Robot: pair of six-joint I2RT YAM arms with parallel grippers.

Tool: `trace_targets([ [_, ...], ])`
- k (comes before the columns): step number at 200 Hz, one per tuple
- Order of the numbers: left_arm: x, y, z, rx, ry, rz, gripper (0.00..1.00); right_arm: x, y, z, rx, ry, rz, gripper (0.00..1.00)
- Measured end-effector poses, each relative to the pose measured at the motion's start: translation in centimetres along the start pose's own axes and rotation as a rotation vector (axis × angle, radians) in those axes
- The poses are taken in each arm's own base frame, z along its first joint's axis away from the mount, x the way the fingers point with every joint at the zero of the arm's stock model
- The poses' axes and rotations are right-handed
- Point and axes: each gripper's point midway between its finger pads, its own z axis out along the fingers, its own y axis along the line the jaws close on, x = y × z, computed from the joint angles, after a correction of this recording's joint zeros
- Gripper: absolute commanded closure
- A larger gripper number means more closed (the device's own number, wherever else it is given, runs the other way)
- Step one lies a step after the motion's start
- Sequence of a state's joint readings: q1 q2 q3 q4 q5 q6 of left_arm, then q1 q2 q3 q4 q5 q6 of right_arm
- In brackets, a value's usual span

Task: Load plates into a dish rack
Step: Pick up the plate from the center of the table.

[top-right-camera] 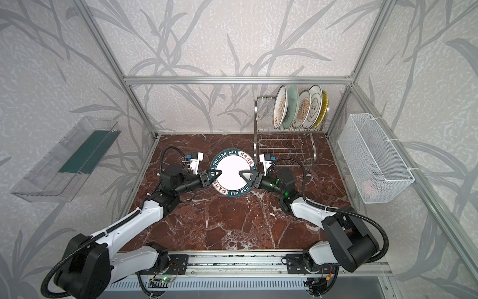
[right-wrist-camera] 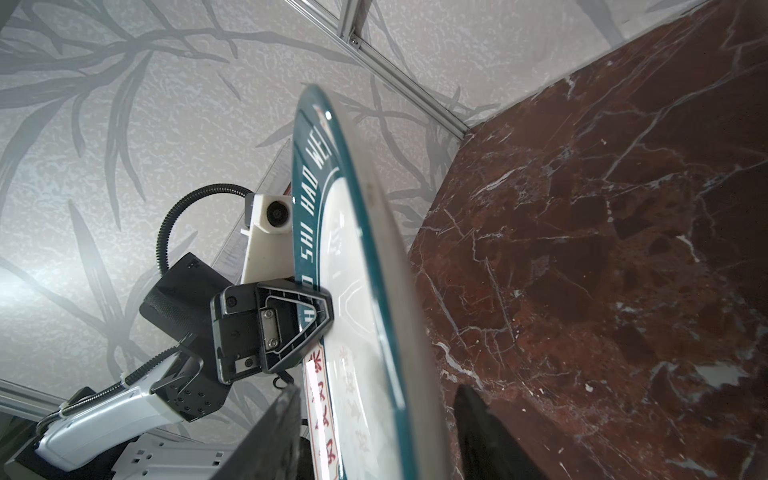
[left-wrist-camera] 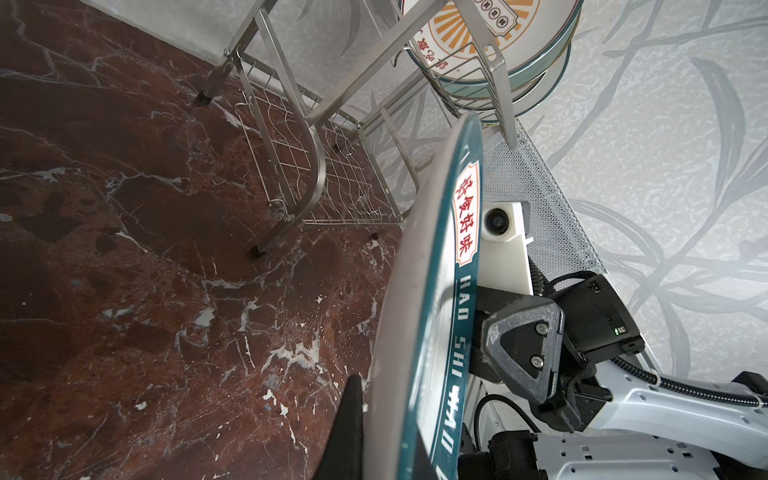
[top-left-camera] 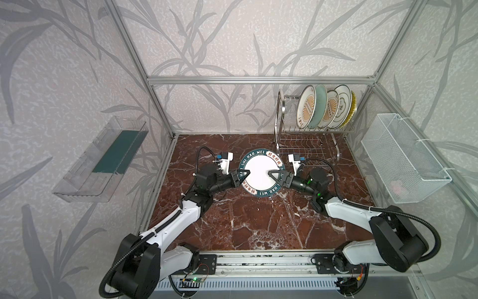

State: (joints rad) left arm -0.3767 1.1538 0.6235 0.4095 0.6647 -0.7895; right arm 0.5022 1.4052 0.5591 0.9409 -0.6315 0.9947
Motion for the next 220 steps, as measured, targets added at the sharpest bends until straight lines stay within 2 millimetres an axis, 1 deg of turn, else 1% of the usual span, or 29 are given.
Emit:
trace_targets([
  [51, -0.7, -0.1, -0.1, 0.003, -0.03, 0.014, 1.0, -0.2, 0.5, 0.3, -0.034, -0.01, 0.01, 0.48],
  [95, -1.3, -0.2, 0.2, 0.018, -0.05, 0.01, 1.0, -1.0, 1.4, 0.5, -0.07, -0.031, 0.005, 0.51],
  [144, -1.7, -0.3, 0.5, 0.041, -0.062, 0.001, 1.0, -1.2, 1.4, 0.6, -0.08, -0.038, 0.019, 0.56],
  [189, -1.8, -0.6, 0.8, 0.066, -0.06, -0.002, 1.0, -1.4, 1.5, 0.7, -0.081, -0.041, 0.028, 0.71],
  [207, -1.8, -0.7, 0.8, 0.072, -0.059, -0.002, 1.0, -1.4, 1.3, 0.7, -0.078, -0.04, 0.031, 0.75],
  [220, -1.8, -0.8, 0.8, 0.077, -0.058, -0.002, 1.0, -1.4, 1.3, 0.7, -0.078, -0.041, 0.031, 0.8],
])
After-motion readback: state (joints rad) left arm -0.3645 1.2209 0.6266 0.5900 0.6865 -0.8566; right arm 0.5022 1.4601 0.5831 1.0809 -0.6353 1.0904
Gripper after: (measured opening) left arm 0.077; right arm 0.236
